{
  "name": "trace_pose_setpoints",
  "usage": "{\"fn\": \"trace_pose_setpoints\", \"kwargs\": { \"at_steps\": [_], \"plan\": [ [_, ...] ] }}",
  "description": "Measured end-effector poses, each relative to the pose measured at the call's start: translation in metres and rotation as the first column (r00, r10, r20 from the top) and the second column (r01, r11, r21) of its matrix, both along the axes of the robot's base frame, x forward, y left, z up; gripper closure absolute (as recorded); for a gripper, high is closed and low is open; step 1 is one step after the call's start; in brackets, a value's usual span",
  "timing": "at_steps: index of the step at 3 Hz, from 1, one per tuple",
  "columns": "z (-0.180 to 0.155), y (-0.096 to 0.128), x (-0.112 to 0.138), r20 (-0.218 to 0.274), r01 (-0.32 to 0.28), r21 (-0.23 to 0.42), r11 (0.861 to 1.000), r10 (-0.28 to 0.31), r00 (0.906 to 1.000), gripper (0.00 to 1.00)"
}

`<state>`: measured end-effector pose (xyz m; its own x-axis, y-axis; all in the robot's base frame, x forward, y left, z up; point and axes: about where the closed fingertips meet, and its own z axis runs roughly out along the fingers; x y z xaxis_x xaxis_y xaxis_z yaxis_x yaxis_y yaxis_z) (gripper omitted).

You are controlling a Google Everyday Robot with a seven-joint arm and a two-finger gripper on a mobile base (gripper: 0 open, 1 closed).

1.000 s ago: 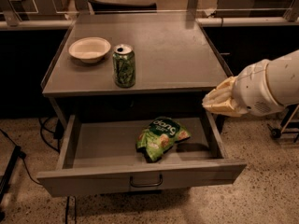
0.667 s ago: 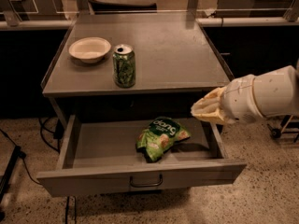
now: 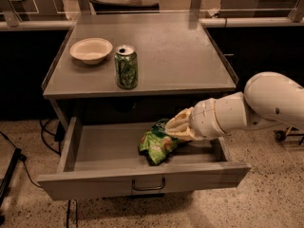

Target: Pick green rice chip bag from top drawer and place on counter

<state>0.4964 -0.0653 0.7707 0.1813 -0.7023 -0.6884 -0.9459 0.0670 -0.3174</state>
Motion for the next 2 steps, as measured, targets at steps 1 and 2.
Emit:
{"fn": "trace_pose_setpoints", "kwargs": {
  "at_steps": [1, 2],
  "plan": [
    [-0.0276, 0.0012, 0.0077, -0.003, -0.014, -0.017, 1.0, 0.014, 0.9999, 1.0],
    [-0.028, 0.0017, 0.008, -0.003, -0.013, -0.022, 1.0, 0.012, 0.9999, 0.97]
  ]
}}
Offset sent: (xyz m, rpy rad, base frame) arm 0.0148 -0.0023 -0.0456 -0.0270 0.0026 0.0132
